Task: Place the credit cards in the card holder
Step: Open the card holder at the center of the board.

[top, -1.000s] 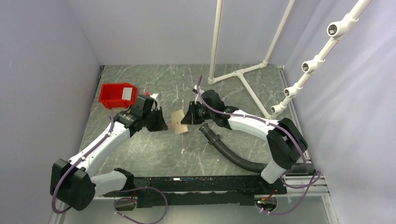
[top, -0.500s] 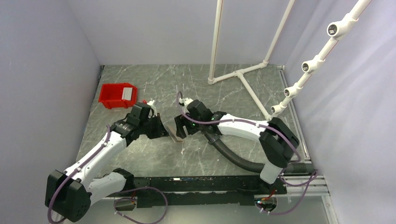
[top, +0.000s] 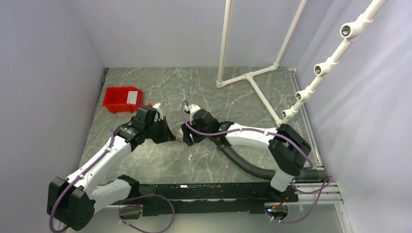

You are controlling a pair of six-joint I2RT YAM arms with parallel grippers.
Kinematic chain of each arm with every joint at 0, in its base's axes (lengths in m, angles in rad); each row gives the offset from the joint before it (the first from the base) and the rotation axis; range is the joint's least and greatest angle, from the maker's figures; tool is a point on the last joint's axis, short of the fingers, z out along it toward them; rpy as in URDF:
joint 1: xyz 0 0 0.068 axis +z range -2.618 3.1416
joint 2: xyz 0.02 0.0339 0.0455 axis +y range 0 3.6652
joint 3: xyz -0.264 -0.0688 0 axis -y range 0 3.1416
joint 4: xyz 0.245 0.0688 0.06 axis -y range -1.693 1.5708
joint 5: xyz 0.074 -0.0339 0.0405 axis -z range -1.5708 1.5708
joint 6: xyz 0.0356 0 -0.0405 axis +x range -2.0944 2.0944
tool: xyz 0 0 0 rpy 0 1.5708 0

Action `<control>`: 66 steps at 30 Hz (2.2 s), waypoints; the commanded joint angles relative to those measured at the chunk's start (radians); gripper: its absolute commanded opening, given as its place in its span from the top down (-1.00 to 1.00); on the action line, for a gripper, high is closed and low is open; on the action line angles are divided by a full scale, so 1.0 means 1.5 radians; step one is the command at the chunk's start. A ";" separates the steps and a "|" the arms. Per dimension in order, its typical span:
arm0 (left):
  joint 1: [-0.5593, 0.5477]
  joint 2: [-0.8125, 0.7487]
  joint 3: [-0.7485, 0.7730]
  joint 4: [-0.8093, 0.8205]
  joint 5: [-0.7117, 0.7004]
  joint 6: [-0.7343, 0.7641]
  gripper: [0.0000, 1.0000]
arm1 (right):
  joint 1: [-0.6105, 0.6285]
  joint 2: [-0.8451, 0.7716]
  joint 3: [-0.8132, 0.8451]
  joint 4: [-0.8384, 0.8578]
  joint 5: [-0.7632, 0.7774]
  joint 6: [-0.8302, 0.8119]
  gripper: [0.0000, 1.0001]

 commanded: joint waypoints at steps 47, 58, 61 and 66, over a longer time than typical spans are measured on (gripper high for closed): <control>0.002 0.086 -0.042 -0.026 -0.144 -0.148 0.63 | -0.049 0.147 0.011 0.187 -0.325 0.199 0.53; 0.002 0.081 -0.147 0.013 -0.175 -0.180 0.86 | -0.118 0.105 0.010 0.103 -0.374 0.137 -0.02; 0.002 0.083 -0.150 0.016 -0.175 -0.182 0.86 | -0.118 0.112 0.010 0.115 -0.390 0.139 -0.03; 0.002 0.099 -0.158 0.033 -0.163 -0.185 0.90 | -0.118 0.125 0.020 0.119 -0.395 0.146 0.00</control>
